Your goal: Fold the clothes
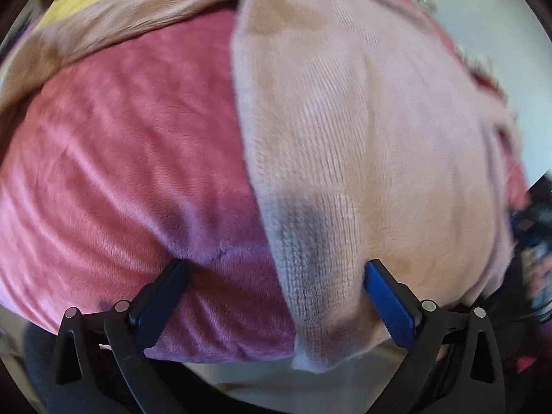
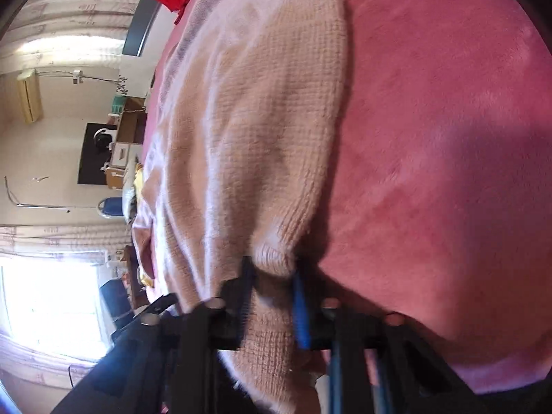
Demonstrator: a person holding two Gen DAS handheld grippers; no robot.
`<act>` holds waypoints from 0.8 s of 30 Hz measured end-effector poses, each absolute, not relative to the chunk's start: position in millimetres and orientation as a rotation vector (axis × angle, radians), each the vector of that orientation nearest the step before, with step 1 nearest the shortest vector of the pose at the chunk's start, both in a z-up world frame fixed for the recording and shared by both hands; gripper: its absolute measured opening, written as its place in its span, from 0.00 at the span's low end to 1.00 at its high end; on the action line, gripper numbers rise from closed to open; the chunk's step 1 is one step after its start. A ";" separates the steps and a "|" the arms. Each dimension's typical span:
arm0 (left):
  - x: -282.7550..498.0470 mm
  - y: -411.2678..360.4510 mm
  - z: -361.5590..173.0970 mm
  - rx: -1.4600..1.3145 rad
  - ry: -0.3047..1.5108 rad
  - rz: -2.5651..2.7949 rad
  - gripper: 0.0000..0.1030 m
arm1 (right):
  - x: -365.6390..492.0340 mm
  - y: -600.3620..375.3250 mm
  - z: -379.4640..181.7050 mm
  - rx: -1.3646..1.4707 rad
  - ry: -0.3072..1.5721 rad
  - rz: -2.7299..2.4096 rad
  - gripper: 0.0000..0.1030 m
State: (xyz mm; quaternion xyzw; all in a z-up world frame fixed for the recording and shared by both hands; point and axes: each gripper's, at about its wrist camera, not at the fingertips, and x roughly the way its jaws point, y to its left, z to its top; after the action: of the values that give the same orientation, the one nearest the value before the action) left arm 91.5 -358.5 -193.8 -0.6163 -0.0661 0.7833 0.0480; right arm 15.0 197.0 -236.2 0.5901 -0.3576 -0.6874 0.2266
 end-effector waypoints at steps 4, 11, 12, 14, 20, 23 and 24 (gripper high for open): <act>90.3 -362.3 -194.3 -1.899 -0.139 2.375 0.99 | 42.0 246.8 -172.6 1.583 -0.762 -2.257 0.08; 88.3 -376.5 -186.1 -1.897 -0.133 2.332 0.99 | 48.4 288.1 -183.8 1.671 -0.918 -2.209 0.25; 89.0 -379.1 -182.7 -1.892 -0.149 2.328 0.99 | 56.8 294.6 -185.0 1.666 -0.937 -2.217 0.26; 91.3 -387.4 -175.1 -1.868 -0.234 2.316 0.99 | 60.1 296.4 -185.5 1.641 -0.951 -2.241 0.27; 87.5 -427.9 -166.8 -1.757 -0.627 2.367 0.99 | 49.6 273.6 -191.8 1.639 -0.816 -2.229 0.29; 83.1 -427.4 -169.2 -1.753 -0.649 2.406 0.99 | 43.2 265.5 -202.3 1.677 -0.799 -2.187 0.30; 82.5 -423.8 -168.8 -1.765 -0.584 2.417 0.99 | 42.5 261.7 -205.5 1.687 -0.804 -2.179 0.31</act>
State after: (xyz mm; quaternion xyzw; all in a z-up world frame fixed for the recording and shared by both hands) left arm 82.5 -423.8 -168.8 -0.5783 -0.1913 0.7917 0.0461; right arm 42.5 261.7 -205.5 0.5822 -0.2777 -0.7521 0.1352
